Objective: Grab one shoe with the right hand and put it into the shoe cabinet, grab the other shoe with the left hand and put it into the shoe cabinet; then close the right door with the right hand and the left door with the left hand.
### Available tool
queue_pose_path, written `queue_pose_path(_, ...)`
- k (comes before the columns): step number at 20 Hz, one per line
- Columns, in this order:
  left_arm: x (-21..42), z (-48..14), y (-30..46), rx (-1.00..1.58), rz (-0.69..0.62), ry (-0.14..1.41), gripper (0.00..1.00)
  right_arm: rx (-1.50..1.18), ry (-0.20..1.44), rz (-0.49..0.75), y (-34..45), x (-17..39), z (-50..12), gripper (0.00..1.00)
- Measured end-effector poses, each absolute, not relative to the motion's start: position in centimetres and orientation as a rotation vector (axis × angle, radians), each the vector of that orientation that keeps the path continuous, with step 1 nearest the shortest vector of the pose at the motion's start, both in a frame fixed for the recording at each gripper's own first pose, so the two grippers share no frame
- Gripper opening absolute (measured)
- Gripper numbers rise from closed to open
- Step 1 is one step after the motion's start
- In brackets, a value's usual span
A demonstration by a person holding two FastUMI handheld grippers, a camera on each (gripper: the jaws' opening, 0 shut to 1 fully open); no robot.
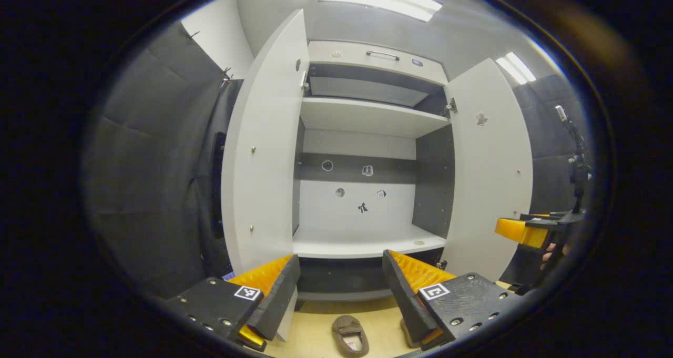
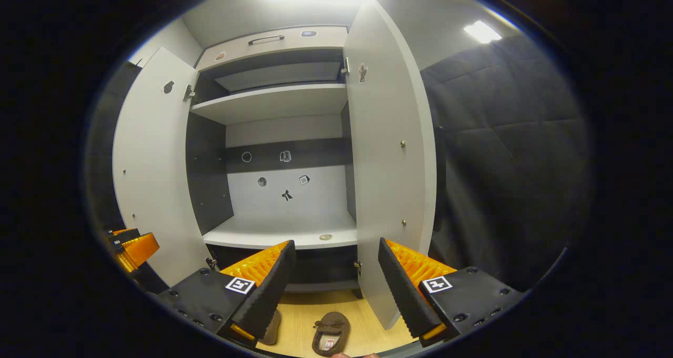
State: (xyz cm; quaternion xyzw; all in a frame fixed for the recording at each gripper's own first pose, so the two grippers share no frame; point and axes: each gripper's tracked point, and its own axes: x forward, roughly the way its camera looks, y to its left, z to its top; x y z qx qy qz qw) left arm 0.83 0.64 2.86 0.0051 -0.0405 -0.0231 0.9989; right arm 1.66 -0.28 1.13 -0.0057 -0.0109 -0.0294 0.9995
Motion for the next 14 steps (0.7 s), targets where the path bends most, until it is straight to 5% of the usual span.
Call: queue_pose_path(14,1.5,-2.1,1.0,-0.022,-0.107,0.019,0.98,0.021,0.170,-0.011,1.6,2.6,-4.9,1.00)
